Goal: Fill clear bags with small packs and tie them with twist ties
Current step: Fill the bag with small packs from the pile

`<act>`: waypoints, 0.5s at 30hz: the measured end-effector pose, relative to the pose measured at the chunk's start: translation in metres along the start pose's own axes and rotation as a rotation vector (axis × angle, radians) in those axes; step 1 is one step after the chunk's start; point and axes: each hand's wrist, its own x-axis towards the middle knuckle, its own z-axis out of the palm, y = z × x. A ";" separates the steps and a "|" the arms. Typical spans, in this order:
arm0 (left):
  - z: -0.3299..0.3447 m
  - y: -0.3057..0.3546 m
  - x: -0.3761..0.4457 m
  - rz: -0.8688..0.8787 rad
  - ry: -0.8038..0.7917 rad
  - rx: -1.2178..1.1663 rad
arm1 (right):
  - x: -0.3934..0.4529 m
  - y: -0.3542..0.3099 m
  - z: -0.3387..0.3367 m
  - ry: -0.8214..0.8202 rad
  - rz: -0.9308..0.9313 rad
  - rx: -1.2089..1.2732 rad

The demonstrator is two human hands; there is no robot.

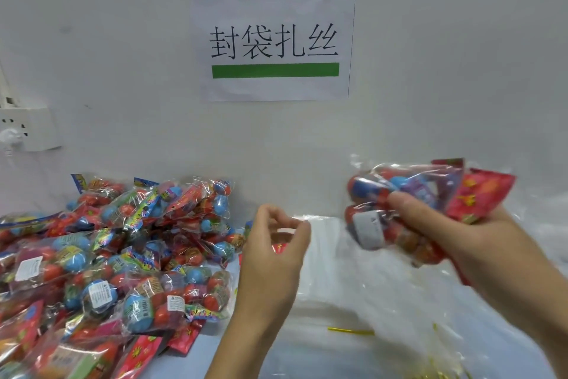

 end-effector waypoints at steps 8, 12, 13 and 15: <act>0.023 -0.016 -0.022 -0.107 -0.508 0.434 | -0.004 -0.021 -0.032 -0.002 0.011 -0.444; 0.029 -0.030 -0.024 -0.085 -0.458 0.624 | -0.006 -0.017 -0.033 -0.289 0.251 -0.644; 0.028 -0.029 -0.024 -0.064 -0.406 0.611 | -0.006 -0.013 -0.032 -0.361 0.313 -0.676; 0.027 -0.025 -0.023 -0.016 -0.312 0.598 | -0.004 -0.004 -0.029 -0.429 0.390 -0.704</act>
